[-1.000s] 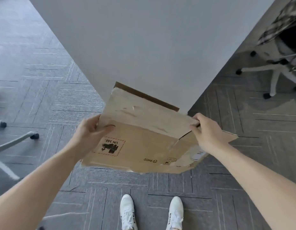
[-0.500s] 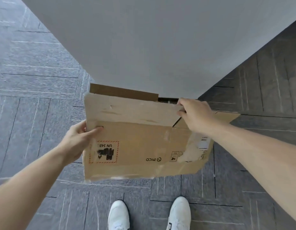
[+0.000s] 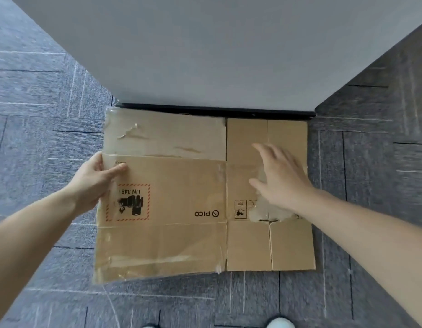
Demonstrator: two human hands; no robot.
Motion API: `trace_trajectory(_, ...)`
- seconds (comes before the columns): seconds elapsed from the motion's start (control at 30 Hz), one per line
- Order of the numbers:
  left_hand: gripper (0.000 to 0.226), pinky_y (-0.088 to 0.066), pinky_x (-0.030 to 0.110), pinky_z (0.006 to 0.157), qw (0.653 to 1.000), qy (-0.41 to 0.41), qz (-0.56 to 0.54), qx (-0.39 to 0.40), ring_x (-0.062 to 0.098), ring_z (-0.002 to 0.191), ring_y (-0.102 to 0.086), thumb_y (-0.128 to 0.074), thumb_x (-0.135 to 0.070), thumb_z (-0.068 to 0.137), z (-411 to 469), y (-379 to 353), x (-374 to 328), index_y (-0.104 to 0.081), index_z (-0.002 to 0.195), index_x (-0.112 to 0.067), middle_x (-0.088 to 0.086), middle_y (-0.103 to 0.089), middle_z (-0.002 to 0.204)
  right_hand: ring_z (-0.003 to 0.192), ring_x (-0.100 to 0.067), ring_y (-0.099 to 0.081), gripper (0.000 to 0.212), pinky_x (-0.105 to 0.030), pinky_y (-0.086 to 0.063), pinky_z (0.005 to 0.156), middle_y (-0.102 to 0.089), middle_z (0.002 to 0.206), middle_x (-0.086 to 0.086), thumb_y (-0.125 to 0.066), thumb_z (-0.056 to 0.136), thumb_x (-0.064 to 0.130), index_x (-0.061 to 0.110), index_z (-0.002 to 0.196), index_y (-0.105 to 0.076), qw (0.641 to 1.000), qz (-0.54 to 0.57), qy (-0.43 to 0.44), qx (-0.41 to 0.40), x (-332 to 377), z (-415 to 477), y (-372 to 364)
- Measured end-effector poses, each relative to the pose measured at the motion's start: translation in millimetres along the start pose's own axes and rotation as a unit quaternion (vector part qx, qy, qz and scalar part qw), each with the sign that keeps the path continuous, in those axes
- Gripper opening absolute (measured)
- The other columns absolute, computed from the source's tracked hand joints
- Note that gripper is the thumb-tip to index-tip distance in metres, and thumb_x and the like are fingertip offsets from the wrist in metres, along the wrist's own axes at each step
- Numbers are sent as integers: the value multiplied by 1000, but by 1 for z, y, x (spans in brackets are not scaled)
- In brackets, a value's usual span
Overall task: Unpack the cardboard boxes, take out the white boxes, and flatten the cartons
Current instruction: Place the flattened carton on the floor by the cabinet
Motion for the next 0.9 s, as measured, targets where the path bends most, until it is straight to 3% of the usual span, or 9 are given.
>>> trace_trajectory(0.13,52,-59,62,83,998,-52,17,-21,35,103,-73,-70,-18,95,22,-17,-13,-48,141,-30,10,-72,118,159,-22,1,106,-59,-23,125,3,172,6,-74,88,52,35,164,-3,996,11,-19,86,-21,-4,-38)
trace_trajectory(0.2,69,-57,63,91,989,-80,108,-61,33,110,-70,-75,-21,92,30,-20,-15,-40,149,-35,10,-67,128,159,-22,14,124,-64,-23,123,19,170,11,-82,79,56,40,163,8,992,-4,-35,123,-28,-4,-52)
trace_trajectory(0.23,81,-53,63,98,965,-104,221,-94,33,120,-63,-80,-24,88,31,-22,-18,-34,154,-35,13,-59,139,157,-23,21,133,-66,-21,123,28,167,12,-85,74,57,42,161,14,989,-15,-49,140,-33,-5,-58)
trace_trajectory(0.3,110,-42,66,108,874,-176,440,-107,36,139,-39,-90,-42,73,27,-37,-20,-23,160,-36,13,-34,158,153,-28,32,148,-69,-18,121,44,159,12,-89,67,60,43,156,29,980,-42,-79,176,-41,-9,-70)
trace_trajectory(0.37,137,-32,72,112,789,-258,558,3,34,152,-18,-87,-70,56,19,-72,-5,-9,164,-40,5,-8,170,149,-32,37,156,-68,-20,119,56,151,7,-89,63,63,43,149,40,972,-65,-98,205,-47,-15,-80)
trace_trajectory(0.43,146,-19,75,113,731,-272,622,70,33,158,9,-75,-90,50,13,-96,20,13,159,-51,1,22,171,147,-35,39,158,-64,-23,119,61,146,5,-88,63,64,42,145,45,969,-68,-101,216,-47,-17,-88)
trace_trajectory(0.6,150,-21,85,106,756,-232,611,25,33,157,21,-63,-102,37,19,-103,33,21,153,-59,-6,36,166,143,-35,44,161,-51,-34,119,67,139,9,-91,65,54,44,137,52,973,-56,-95,202,-49,-16,-99)
trace_trajectory(0.67,152,-23,87,104,780,-214,588,14,33,157,20,-66,-101,34,20,-100,34,21,152,-61,-8,36,166,144,-35,45,160,-52,-29,119,66,141,10,-90,64,58,44,139,51,975,-71,-85,192,-52,-17,-98)
trace_trajectory(0.9,152,-25,74,116,819,-193,540,-25,38,158,12,-72,-96,41,0,-87,36,21,155,-56,1,20,171,145,-34,43,159,-57,-34,117,65,141,9,-88,65,63,44,139,51,972,-96,-74,204,-51,-15,-90)
Point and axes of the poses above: each hand's wrist, its own z-axis towards the middle knuckle, its own y-axis out of the back of the hand, x = y × z, the point moved 7 cm from there along z, towards the middle knuckle
